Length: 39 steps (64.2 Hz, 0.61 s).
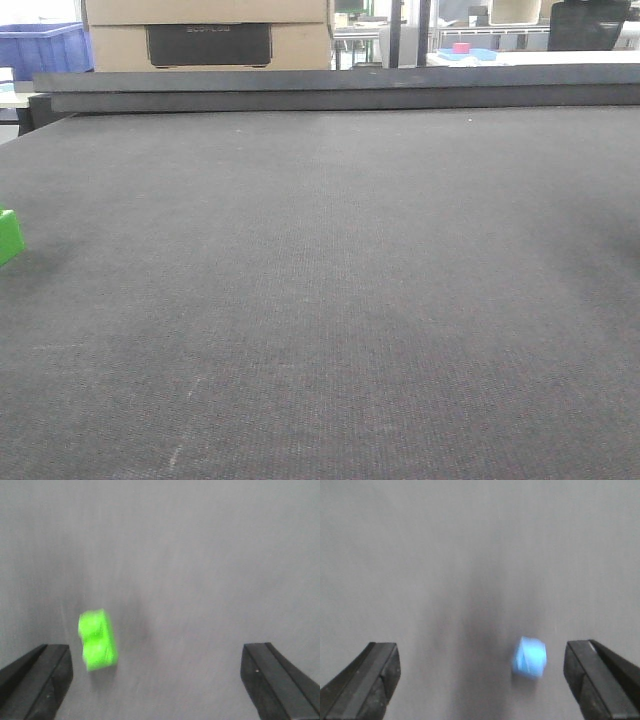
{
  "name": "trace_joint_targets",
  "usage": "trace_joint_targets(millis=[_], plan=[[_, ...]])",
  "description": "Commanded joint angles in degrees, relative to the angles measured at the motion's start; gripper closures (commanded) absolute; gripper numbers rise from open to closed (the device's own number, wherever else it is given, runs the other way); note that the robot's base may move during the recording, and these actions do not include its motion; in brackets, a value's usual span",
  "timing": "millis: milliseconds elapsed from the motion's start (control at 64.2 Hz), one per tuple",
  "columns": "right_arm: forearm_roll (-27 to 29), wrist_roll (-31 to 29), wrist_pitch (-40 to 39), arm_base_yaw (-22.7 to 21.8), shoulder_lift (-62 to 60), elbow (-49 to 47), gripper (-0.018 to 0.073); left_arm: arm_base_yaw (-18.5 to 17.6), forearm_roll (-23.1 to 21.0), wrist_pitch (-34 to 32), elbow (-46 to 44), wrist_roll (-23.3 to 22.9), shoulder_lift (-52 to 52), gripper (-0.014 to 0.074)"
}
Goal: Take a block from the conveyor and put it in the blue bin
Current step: 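Close left gripper on green block and right gripper on blue block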
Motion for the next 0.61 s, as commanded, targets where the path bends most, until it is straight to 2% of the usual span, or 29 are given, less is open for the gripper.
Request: trace_joint_targets(millis=[0,93,202,311,389,452,592], plan=[[-4.73,2.25,4.82,-0.24,2.27,-1.16,-0.0009,1.58,1.73,2.41,-0.59,-0.9,2.72,0.0006],[-6.24,2.75,7.36,-1.43,4.93,-1.48,-0.0009,4.32,1.73,2.58,-0.59,-0.9,5.59,0.0006],[-4.53,2.75,7.03,-4.15,7.82,-1.48,-0.0009,6.34,1.73,2.46,-0.59,0.93,8.89,0.0006],[-2.97,2.1,6.79,-8.23,11.23,-1.48,-0.0009,6.36,1.61,1.9,-0.59,2.29,13.01,0.0006],[0.32,-0.33,5.81,-10.55,13.46,-1.48,-0.0009,6.36,1.29,1.39,-0.59,2.29,15.24,0.0006],[2.78,-2.15,3.81,-11.25,15.12,-1.48,-0.0009,6.36,1.29,1.14,-0.59,2.29,16.82,0.0006],[2.75,-2.54,1.45,-11.4,18.81,-1.48,-0.0009,6.36,1.29,0.76,-0.59,2.29,19.42,0.0006]])
